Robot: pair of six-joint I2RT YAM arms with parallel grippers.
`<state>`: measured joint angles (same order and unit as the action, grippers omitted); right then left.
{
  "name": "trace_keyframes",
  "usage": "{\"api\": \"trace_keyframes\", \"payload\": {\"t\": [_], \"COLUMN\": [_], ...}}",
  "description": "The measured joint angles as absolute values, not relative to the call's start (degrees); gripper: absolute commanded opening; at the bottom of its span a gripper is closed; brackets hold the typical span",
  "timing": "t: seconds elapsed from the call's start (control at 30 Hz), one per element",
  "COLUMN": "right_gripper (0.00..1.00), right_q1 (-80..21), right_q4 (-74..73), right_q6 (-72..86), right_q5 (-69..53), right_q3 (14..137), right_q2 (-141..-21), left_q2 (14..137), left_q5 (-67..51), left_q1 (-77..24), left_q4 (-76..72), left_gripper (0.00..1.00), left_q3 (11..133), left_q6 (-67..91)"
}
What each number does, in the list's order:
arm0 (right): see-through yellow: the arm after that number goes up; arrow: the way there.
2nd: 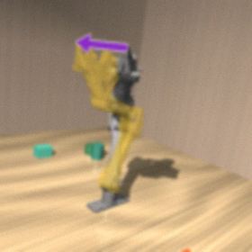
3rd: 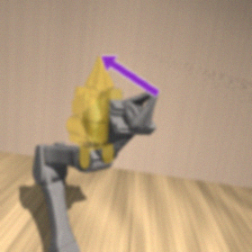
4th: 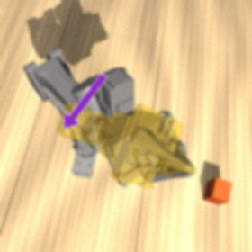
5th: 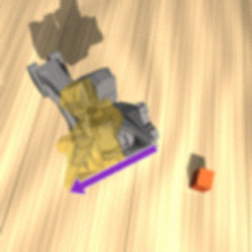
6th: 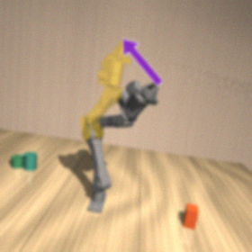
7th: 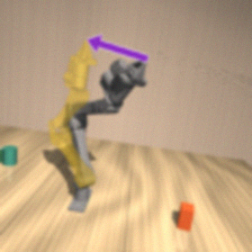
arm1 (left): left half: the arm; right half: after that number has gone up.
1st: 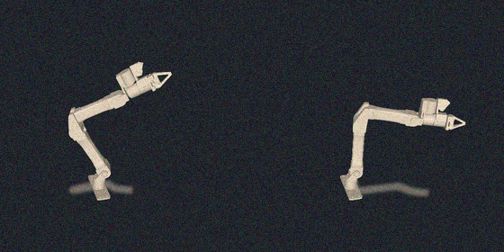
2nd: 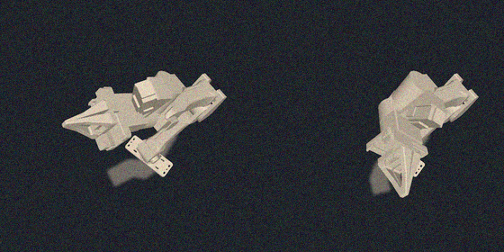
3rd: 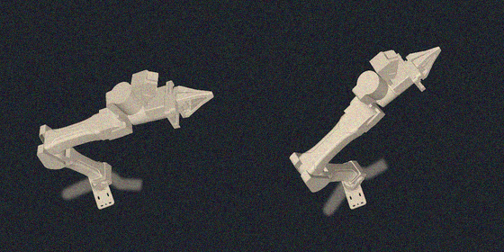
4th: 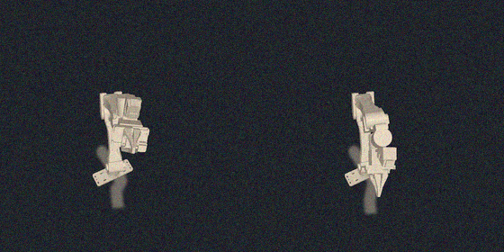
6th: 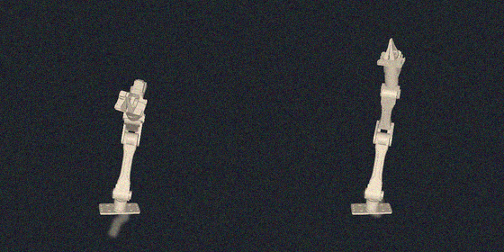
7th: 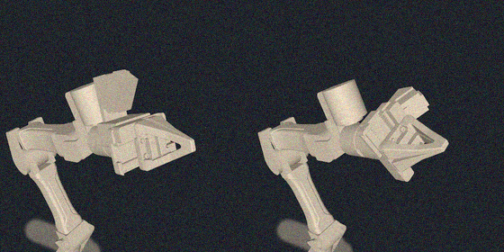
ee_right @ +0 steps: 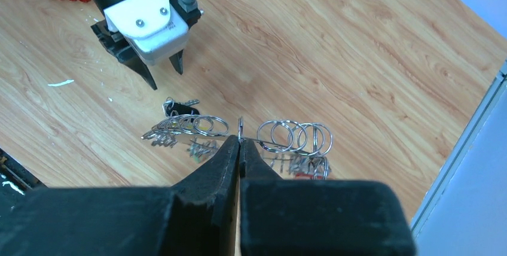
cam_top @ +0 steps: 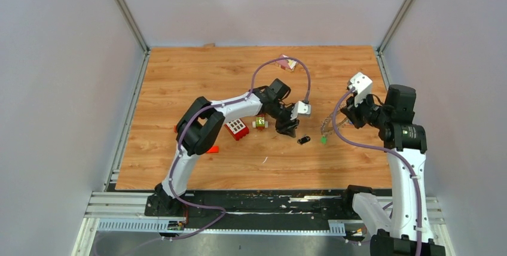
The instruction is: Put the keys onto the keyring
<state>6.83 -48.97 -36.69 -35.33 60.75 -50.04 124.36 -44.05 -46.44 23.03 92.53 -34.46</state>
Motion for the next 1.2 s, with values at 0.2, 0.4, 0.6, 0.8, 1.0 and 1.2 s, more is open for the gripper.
{"api": "trace_keyframes", "payload": {"t": [0.2,0.4,0.6,0.8,1.0,1.2], "right_gripper": [0.00,0.00,0.00,0.00,0.00,0.00], "right_q1": [9.15,10.22,10.57,10.68,10.98,11.09], "right_q4": [-50.35,-50.52,-50.65,-50.65,-50.61,-50.65], "right_q6": [-36.73,-36.91,-37.15,-37.21,-37.58,-37.65], "right_q5": [-35.40,-35.70,-36.56,-36.99,-37.10,-37.19], "right_q3": [60.71,59.70,58.87,58.76,57.43,56.93], "right_q2": [-50.04,-50.04,-50.04,-50.04,-50.04,-50.04], "left_q2": [128.68,130.21,130.43,130.85,131.61,131.96], "left_q5": [-44.73,-45.50,-45.78,-45.95,-46.02,-46.04], "left_q1": [-48.27,-49.39,-49.84,-49.84,-49.84,-49.84], "left_q4": [26.61,28.84,29.02,28.99,28.99,29.36], "left_gripper": [0.49,0.49,0.46,0.33,0.17,0.00], "left_q3": [95.90,97.67,97.95,98.35,99.39,99.92], "left_q6": [-35.97,-37.23,-37.87,-38.11,-38.09,-38.00]}}
